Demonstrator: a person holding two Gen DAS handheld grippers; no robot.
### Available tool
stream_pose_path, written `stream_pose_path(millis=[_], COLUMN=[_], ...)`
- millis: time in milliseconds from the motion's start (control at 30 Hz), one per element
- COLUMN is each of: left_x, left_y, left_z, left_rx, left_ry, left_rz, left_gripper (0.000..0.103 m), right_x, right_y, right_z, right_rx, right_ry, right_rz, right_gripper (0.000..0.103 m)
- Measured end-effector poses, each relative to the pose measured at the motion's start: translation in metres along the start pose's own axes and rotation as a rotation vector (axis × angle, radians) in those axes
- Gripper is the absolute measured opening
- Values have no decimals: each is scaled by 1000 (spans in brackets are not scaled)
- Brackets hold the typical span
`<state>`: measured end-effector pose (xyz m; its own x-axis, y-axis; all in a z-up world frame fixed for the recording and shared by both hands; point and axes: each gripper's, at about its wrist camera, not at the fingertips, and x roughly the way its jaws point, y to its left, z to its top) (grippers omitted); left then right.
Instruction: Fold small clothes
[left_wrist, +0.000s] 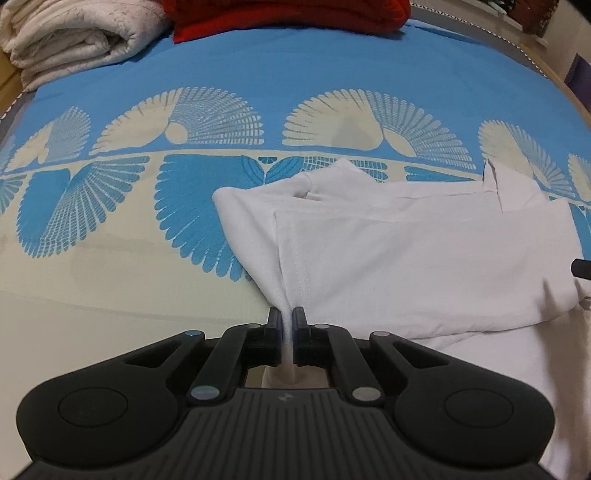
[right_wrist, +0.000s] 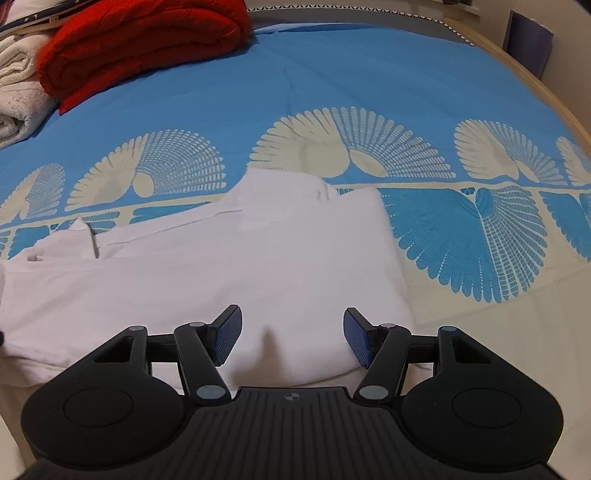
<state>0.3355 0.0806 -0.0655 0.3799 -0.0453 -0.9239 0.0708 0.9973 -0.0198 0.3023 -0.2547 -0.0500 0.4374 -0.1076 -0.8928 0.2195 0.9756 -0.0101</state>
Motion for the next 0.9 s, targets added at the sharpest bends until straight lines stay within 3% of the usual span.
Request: stream_pose_path(millis=[233,400,467,567,633,700,733,767,900], left_x=[-5,3,23,60,56,44,38,35,45], left_y=[1,12,12,11,14,21,28,35,65], left_z=[3,9,5,-9,-7,0,4,6,10], left_rx=[0,-93,-109,-90,-110,-147,-184,-222,-389], left_ry=[-15,-34,18,144,133,86,45,12,-29], left_rz=[25,-64,-91,-30,-46,-81,-94,-90,-75], left_gripper=[7,7,7,8,9,31,51,64,68], right_x=[10,20,31,48,52,48,43,38,26], right_y=[-6,-20,-30,-46,-54,-60,-62,-65,-84], right_z=[1,3,2,-4,-6,-2,1,6,20], right_rx=[8,53,95,160,197,226,234,234,223], right_ry=[16,45,83,146,168,152,122,72,-111], right_rz=[-21,-23,-21,-37,-31,-7,10,22,13], right_gripper=[63,63,63,63,63,63,63,63,65])
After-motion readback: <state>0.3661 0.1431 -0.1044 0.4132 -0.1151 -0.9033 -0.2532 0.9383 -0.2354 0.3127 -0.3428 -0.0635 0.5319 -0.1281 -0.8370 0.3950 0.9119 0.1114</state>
